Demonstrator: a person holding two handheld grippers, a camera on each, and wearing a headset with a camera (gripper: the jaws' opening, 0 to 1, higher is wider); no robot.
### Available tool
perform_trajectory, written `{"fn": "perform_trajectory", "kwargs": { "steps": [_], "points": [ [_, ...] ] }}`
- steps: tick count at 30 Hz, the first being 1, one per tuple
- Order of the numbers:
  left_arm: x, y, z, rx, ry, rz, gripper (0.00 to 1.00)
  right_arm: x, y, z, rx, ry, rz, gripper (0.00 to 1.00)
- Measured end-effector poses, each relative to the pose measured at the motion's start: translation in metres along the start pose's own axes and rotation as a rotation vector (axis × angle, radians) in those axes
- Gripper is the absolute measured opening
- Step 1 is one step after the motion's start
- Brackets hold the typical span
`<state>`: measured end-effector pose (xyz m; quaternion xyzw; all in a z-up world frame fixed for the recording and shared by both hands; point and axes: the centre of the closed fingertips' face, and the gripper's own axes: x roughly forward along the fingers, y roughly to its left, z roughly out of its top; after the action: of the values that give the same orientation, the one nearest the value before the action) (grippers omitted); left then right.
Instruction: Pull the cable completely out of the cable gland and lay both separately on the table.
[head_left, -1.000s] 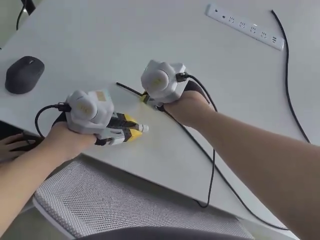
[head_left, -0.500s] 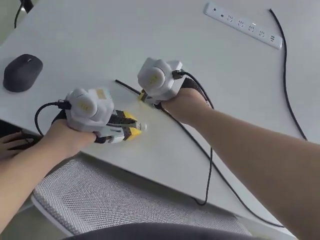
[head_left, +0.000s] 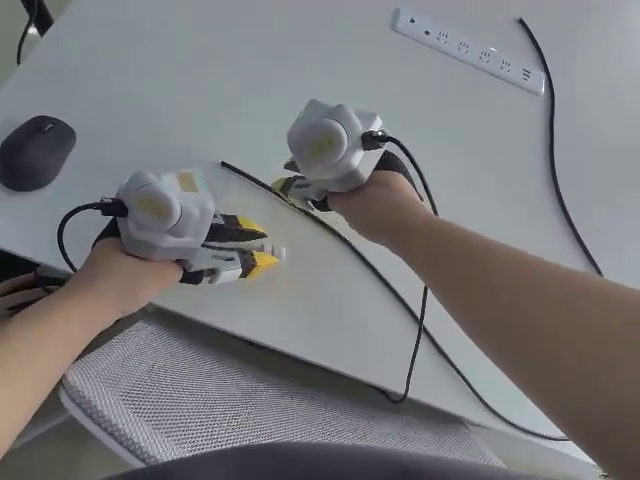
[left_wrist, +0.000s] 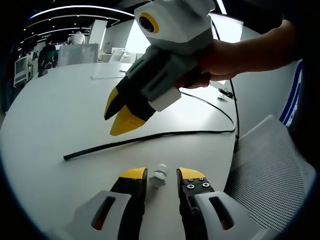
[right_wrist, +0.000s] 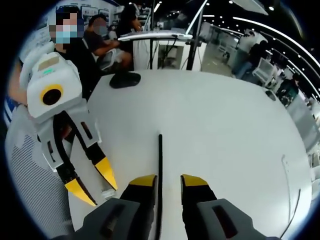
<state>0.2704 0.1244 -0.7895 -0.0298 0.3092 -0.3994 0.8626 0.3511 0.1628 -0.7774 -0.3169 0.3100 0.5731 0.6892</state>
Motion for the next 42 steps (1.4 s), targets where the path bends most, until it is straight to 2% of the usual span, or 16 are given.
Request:
{"fn": "perform_trajectory", "kwargs": {
  "steps": [7,16,29,35,42],
  "points": [
    [-0.009,-0.006,0.018,-0.02,-0.044,-0.004,0.3,-0.035,-0.004,-0.007,0.063,-0.055,-0.035,0.21],
    [-0.018,-0.013,0.028,-0.019,-0.041,-0.006,0.38,-0.087,0.002,-0.009,0.144,-0.156,-0.074,0.26],
    [-0.044,-0.03,0.054,-0.01,-0.082,0.001,0.47,-0.147,0.01,-0.017,0.289,-0.294,-0.137,0.32],
    [-0.057,-0.036,0.063,-0.024,-0.103,0.003,0.53,-0.179,0.014,-0.032,0.373,-0.355,-0.174,0.38],
    [-0.069,-0.042,0.069,-0.02,-0.118,0.01,0.6,-0.206,0.019,-0.05,0.472,-0.408,-0.21,0.44]
  ]
}}
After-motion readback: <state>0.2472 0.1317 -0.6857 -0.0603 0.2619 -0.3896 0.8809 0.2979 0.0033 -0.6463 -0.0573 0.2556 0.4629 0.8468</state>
